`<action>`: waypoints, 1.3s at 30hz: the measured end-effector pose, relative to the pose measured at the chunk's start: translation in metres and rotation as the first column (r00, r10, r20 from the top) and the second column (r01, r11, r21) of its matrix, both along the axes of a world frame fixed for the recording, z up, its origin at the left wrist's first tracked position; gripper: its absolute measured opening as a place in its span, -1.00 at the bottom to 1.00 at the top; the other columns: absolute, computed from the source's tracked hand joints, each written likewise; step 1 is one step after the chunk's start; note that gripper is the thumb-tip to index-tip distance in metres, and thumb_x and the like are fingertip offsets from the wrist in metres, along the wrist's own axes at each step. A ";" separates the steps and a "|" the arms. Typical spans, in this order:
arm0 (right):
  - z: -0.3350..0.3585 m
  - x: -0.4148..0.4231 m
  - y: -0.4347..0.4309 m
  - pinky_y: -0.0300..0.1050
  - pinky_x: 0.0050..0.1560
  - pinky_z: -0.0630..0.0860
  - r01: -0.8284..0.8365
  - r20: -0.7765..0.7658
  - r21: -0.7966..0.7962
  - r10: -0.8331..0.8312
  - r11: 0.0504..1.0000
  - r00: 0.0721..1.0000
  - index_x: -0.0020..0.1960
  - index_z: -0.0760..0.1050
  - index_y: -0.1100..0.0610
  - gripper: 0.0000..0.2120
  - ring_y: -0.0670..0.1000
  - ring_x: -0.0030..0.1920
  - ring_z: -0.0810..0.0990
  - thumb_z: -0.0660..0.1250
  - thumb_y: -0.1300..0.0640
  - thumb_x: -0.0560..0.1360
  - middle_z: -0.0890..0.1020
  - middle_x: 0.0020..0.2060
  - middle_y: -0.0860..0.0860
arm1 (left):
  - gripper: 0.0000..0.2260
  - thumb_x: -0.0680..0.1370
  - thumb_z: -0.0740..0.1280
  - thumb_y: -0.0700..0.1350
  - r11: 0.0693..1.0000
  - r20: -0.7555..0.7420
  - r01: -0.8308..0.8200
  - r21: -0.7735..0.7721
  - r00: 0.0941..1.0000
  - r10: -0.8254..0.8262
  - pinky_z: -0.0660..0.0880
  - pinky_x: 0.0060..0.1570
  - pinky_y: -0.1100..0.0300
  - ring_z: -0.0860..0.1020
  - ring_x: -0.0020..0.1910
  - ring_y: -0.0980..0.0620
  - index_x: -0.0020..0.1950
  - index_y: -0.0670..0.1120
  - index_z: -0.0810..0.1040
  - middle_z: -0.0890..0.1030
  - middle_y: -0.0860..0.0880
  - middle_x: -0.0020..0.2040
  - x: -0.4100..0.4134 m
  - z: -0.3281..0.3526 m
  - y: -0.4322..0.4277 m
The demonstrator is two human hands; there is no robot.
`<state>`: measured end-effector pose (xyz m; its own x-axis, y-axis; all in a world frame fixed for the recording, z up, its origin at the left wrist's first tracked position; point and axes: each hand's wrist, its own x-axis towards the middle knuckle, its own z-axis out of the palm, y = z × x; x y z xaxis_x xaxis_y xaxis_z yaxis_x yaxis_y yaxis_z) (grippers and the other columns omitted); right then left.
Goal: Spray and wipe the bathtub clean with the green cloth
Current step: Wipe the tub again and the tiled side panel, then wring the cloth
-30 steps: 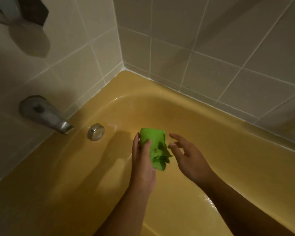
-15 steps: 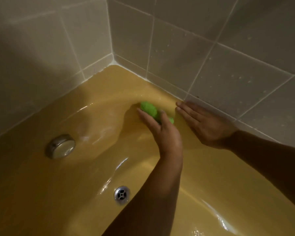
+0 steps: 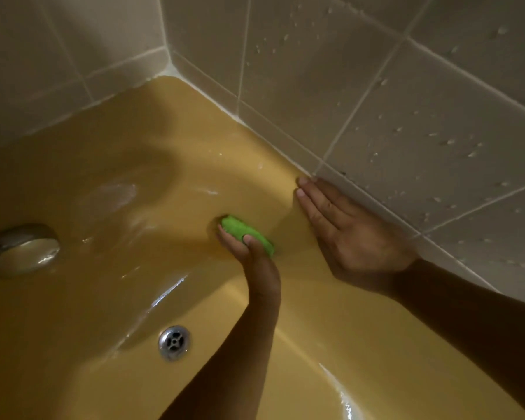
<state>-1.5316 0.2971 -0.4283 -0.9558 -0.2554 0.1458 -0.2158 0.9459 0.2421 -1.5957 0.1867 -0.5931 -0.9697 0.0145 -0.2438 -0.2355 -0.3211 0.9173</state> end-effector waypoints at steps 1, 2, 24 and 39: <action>0.000 0.000 0.000 0.14 0.64 0.09 -0.002 -0.002 -0.001 0.002 1.000 1.000 0.58 0.14 0.45 -0.37 0.32 0.62 0.16 0.30 0.33 0.60 0.21 0.57 0.38 | -0.34 0.63 0.09 0.13 1.000 0.029 0.011 -0.015 1.000 -0.011 0.07 0.64 -0.09 0.07 0.66 0.04 0.68 0.11 -0.13 -0.06 0.03 0.70 -0.002 -0.014 -0.002; 0.000 0.000 0.001 0.13 0.64 0.08 0.000 -0.005 -0.007 0.000 1.000 1.000 0.58 0.14 0.45 -0.37 0.31 0.62 0.16 0.30 0.33 0.59 0.22 0.57 0.37 | -0.31 0.62 0.10 0.12 0.999 0.069 0.031 -0.031 0.997 -0.028 0.08 0.64 -0.10 0.09 0.65 0.02 0.69 0.07 -0.13 -0.05 0.02 0.69 -0.003 -0.026 -0.004; -0.003 0.040 0.009 0.05 0.63 0.13 0.046 -0.028 -0.085 -0.049 0.995 0.998 0.59 0.18 0.40 -0.39 0.29 0.59 0.23 0.25 0.32 0.58 0.27 0.58 0.31 | -0.46 0.66 0.36 0.00 0.995 -0.042 0.086 0.059 0.996 -0.084 0.42 0.46 0.12 0.46 0.43 0.21 0.63 0.13 0.30 0.43 0.15 0.52 0.037 0.082 -0.014; -0.002 0.048 0.012 0.12 0.62 0.16 0.050 -0.014 -0.077 -0.051 0.996 0.999 0.60 0.16 0.39 -0.37 0.26 0.62 0.17 0.20 0.28 0.56 0.24 0.59 0.30 | -0.26 0.69 0.22 0.11 0.789 0.061 0.414 -0.453 0.898 -0.436 0.38 0.47 -0.03 0.36 0.55 -0.17 0.71 0.02 -0.18 0.22 -0.20 0.65 0.078 -0.046 -0.022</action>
<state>-1.4835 0.3093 -0.4308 -0.9646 -0.1945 0.1784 -0.1641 0.9714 0.1718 -1.5179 0.1644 -0.6389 -0.9011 0.3291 -0.2824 -0.2071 0.2456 0.9470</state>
